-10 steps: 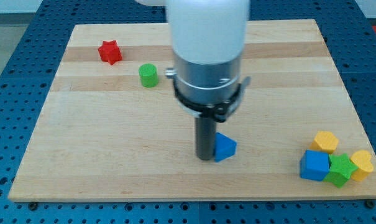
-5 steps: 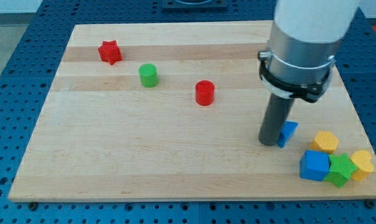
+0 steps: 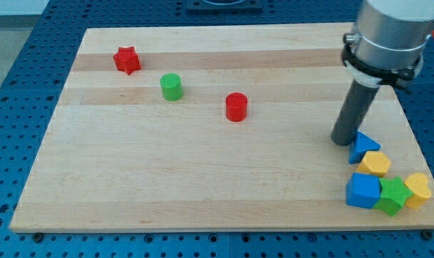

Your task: Push the blue triangle to the top of yellow hexagon

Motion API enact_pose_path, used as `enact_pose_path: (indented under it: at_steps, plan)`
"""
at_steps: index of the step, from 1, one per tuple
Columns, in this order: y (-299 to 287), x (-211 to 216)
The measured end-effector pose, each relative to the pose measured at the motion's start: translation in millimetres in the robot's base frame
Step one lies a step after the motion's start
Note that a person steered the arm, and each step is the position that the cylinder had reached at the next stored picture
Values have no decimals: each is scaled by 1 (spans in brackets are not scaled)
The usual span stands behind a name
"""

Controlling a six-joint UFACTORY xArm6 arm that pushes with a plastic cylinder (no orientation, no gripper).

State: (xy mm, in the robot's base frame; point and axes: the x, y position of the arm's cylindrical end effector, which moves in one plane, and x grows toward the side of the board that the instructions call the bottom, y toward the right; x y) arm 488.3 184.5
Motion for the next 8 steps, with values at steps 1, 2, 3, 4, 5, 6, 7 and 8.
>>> enact_pose_path:
  at_steps: [1,2,3,4,5,6,7,8]
  plan:
    - [0,0]
    - [0,2]
    - [0,12]
    - [0,20]
    - [1,24]
    - [1,24]
    - [0,13]
    - [-14,-5]
